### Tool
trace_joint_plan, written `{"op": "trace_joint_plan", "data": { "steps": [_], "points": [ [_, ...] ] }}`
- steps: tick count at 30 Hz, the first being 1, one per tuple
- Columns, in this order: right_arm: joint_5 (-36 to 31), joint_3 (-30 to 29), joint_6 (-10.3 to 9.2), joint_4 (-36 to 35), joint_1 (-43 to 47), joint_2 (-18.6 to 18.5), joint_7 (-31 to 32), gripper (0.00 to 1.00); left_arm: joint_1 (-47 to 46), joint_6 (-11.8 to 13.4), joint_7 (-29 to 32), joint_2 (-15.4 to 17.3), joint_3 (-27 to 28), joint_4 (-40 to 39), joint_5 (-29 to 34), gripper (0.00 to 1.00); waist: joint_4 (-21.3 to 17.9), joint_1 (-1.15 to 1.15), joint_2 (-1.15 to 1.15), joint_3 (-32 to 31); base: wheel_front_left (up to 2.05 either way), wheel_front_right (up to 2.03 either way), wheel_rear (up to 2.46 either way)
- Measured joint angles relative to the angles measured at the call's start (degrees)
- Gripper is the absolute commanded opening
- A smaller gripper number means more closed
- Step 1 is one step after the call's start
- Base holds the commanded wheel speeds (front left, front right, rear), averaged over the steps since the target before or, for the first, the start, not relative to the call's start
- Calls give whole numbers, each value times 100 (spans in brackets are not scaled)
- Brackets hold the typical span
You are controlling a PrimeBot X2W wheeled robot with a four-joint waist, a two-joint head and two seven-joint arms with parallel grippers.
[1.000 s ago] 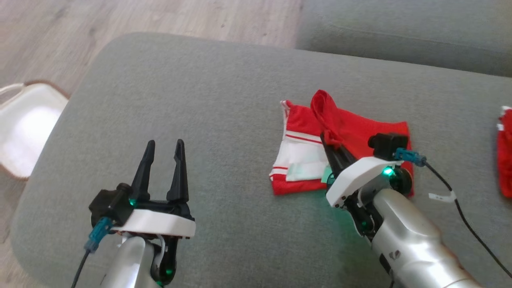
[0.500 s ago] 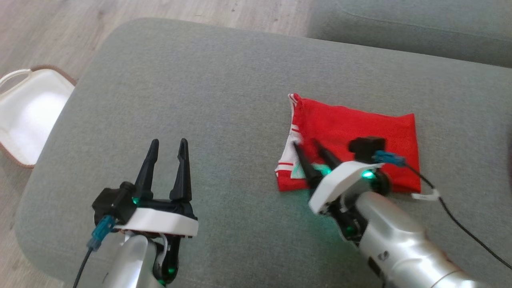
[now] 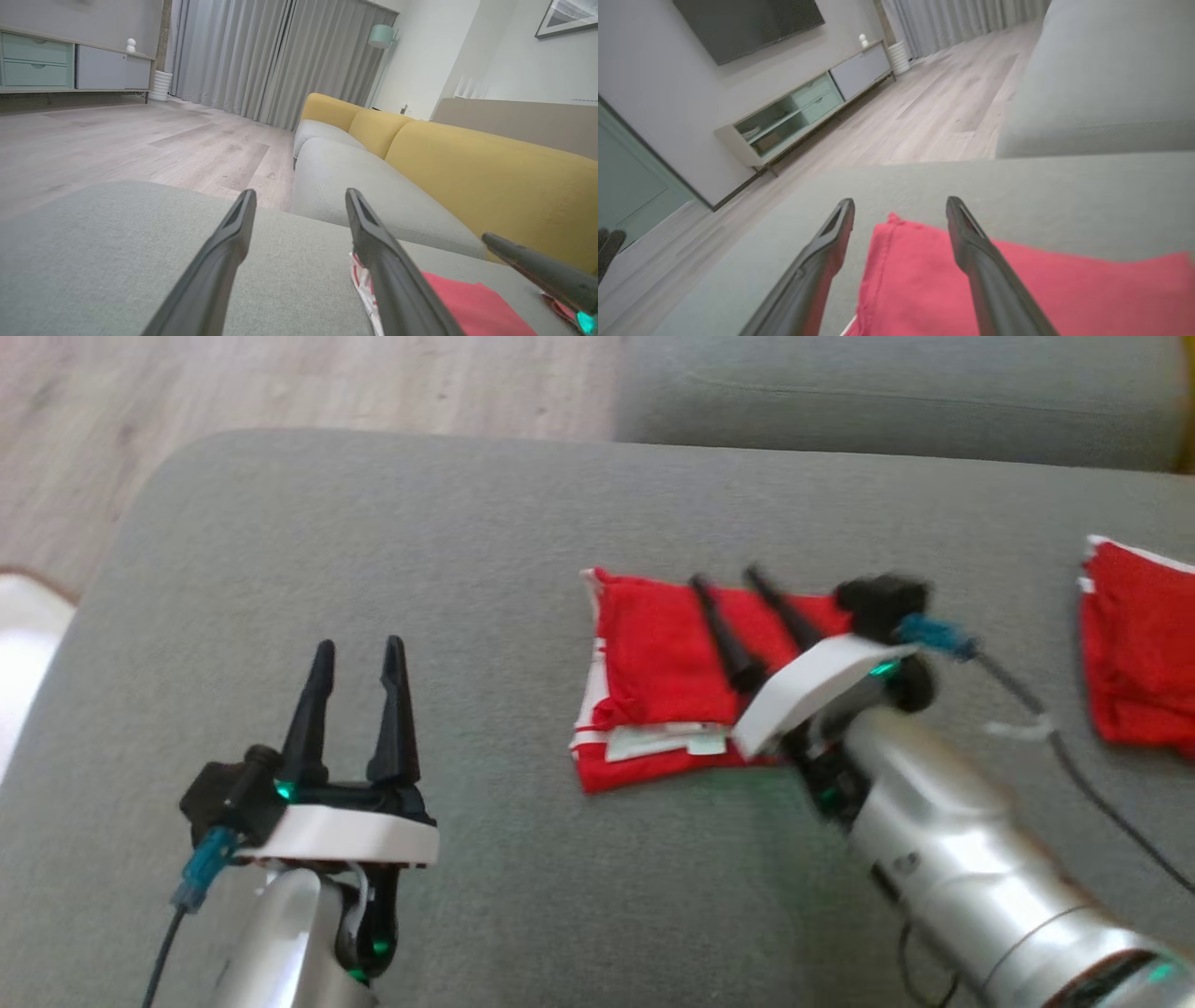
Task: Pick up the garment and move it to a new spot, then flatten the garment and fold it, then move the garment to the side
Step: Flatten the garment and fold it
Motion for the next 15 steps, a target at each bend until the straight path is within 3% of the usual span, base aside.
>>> {"op": "trace_joint_plan", "data": {
  "steps": [2,3,8,15],
  "points": [
    [-493,-539,0,-133,15,-166,0,100,3,3,0,0,71,-30,7,100,-132,0,0,-26,0,0,0],
    [-493,-539,0,-133,15,-166,0,100,3,3,0,0,71,-30,7,100,-132,0,0,-26,0,0,0],
    [-1689,-1972,0,-743,509,-549,-18,100,18,3,0,-1,170,-45,64,100,-403,0,0,-68,0,0,0],
    [-2981,-3366,0,-1618,1840,-311,-18,100,115,-7,0,-5,310,-93,87,100,-638,0,0,-100,0,0,0]
  ]
}}
